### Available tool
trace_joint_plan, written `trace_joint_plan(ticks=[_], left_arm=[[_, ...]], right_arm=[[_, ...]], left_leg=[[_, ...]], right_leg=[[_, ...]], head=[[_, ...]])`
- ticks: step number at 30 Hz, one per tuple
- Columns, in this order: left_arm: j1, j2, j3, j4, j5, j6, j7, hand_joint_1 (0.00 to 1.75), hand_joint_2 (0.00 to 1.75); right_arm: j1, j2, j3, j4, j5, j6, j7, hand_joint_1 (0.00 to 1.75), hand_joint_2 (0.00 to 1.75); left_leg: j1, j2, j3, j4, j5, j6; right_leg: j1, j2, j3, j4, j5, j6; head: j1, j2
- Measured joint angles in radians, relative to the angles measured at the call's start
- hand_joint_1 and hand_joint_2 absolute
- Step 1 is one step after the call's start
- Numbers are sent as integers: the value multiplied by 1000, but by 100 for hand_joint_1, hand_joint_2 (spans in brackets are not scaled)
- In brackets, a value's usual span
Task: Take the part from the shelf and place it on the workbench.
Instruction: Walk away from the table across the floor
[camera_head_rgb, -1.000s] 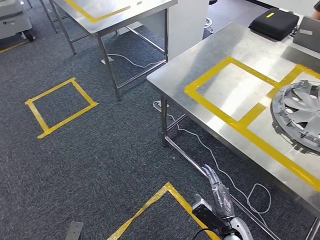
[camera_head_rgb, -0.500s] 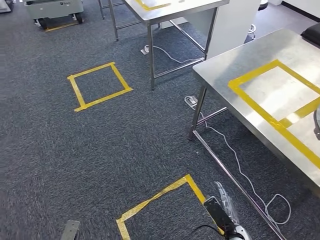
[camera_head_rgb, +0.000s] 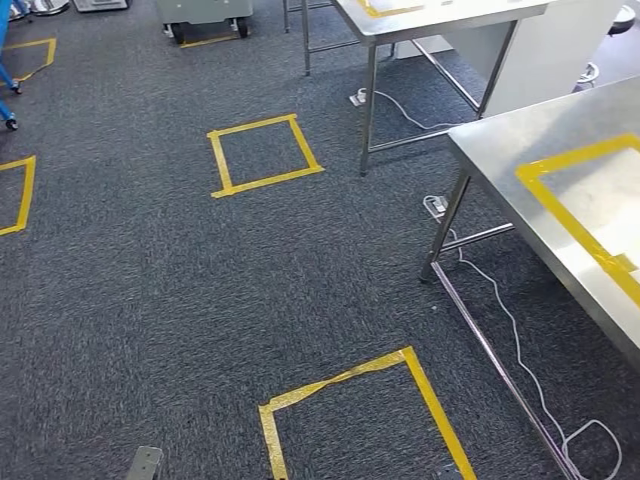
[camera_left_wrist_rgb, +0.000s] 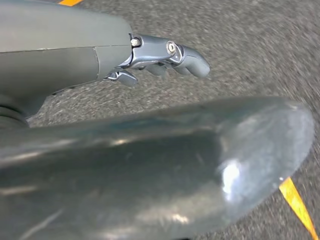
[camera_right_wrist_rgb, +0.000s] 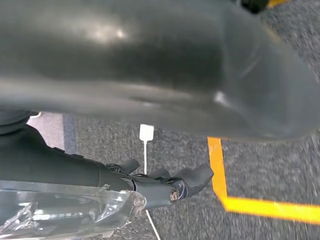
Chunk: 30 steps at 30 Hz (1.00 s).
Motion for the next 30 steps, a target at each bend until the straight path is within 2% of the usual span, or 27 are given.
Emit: trace_joint_plan(ticks=[1,2,3,4,5,6,8,9,10,11,12,13,14,15,16,17,18,20,21,23,25,26,27,28,29,30], left_arm=[[-3,-1,1,0,-1,0,0,0,0],[-5,-1,1,0,-2,0,0,0,0],[-8,-2,2,0,-3,0,0,0,0],[-8,-2,3,0,-4,0,0,0,0],[-7,-2,4,0,-4,0,0,0,0],[-6,-2,5,0,-6,0,0,0,0],[-5,0,7,0,-16,1,1,0,0],[-8,1,7,0,-24,2,2,0,0],[-10,2,7,0,-32,4,3,0,0],[-12,2,6,0,-40,5,6,0,0],[-11,3,6,0,-48,7,8,0,0],[-10,4,6,0,-53,8,10,0,0],[-9,4,5,0,-57,8,10,0,0],[-9,5,5,0,-61,8,10,0,0],[-10,6,4,0,-64,7,9,0,0],[-12,8,3,0,-67,7,8,0,0],[-13,9,2,0,-69,7,8,0,0],[-11,11,-1,0,-69,7,8,0,0],[-9,12,-2,0,-70,8,8,0,0],[-7,13,-4,0,-70,10,9,0,0],[-11,12,-6,0,-71,13,10,0,0],[-14,12,-7,0,-72,15,10,0,0],[-14,13,-8,0,-72,16,11,0,0],[-12,14,-8,0,-71,18,12,0,0],[-10,14,-9,0,-71,19,14,0,0],[-8,15,-9,0,-71,20,15,0,0]], right_arm=[[1,3,-4,4,0,0,4,0,0],[1,5,-6,8,0,1,6,0,0],[0,5,-8,12,1,1,7,0,0],[-1,6,-10,15,1,1,8,0,0],[-3,7,-11,17,1,2,8,0,0],[-5,8,-12,18,3,4,7,0,0],[-6,10,-13,20,10,9,2,0,0],[-5,12,-13,22,17,11,-3,0,0],[-3,14,-13,24,24,13,-8,0,0],[-1,16,-13,26,30,14,-12,0,0],[0,17,-13,28,35,15,-15,0,0],[1,19,-13,28,41,15,-17,0,0],[0,19,-13,29,46,15,-18,0,0],[-2,20,-13,29,51,15,-18,0,0],[-3,21,-13,29,56,15,-16,0,0],[-5,23,-13,30,61,15,-13,0,0],[-6,25,-12,31,65,16,-8,0,0],[-6,28,-12,33,72,16,1,0,0],[-5,28,-12,34,74,16,5,0,0],[-4,29,-12,34,80,17,10,0,0],[-2,30,-11,35,86,17,15,0,0],[-1,30,-11,36,87,17,18,0,0],[0,30,-11,37,88,16,20,0,0],[1,30,-11,37,88,16,20,0,0],[1,30,-11,37,89,16,20,0,0],[1,31,-11,37,89,15,20,0,0]], left_leg=[[0,32,52,-71,14,-2],[-1,55,89,-123,20,2],[-2,68,108,-151,21,10],[-4,63,111,-159,20,21],[-4,47,106,-159,21,33],[-3,35,103,-161,23,42],[-1,10,96,-163,32,57],[-1,-3,91,-163,35,63],[-2,-19,87,-163,38,67],[-3,-35,83,-163,40,70],[-3,-52,80,-163,42,70],[-3,-68,79,-163,43,69],[-3,-84,79,-163,43,67],[-2,-99,79,-162,42,64],[-4,-113,77,-159,41,59],[-4,-125,75,-157,39,54],[-5,-136,71,-154,36,48],[-1,-155,65,-155,32,38],[2,-155,64,-150,30,33],[1,-115,42,-98,7,27],[-3,-62,-23,21,-42,26],[-4,-51,-62,82,-61,28],[-6,-45,-91,120,-65,30],[-8,-42,-106,127,-47,34],[-12,-37,-105,102,-11,41],[-18,-25,-89,50,36,50]], right_leg=[[1,-11,-4,4,-1,5],[4,-23,-5,9,-3,11],[6,-35,-5,14,-4,17],[7,-47,-5,17,-5,22],[6,-56,-1,19,-6,26],[4,-47,-4,25,-12,32],[-3,7,-30,84,-54,43],[-6,42,-58,146,-89,47],[-7,63,-91,220,-123,48],[-8,74,-121,285,-147,48],[-8,78,-138,320,-152,48],[-9,80,-137,317,-136,48],[-11,85,-115,272,-104,47],[-15,100,-82,204,-67,48],[-20,122,-48,131,-43,48],[-24,140,-22,75,-30,48],[-26,153,-8,45,-31,46],[-21,144,-3,38,-42,35],[-20,133,1,37,-42,28],[-18,112,17,34,-41,16],[-14,87,32,31,-45,10],[-11,74,38,31,-50,8],[-9,62,45,30,-57,7],[-7,50,55,30,-67,7],[-5,39,68,30,-79,8],[-3,27,84,30,-92,9]], head=[[-2,0],[-2,0],[-3,0],[-2,0],[0,0],[2,0],[6,0],[9,0],[10,0],[10,0],[10,0],[10,0],[10,0],[10,0],[11,0],[11,0],[12,0],[11,0],[12,0],[8,0],[4,0],[4,0],[4,0],[4,0],[4,0],[4,0]])
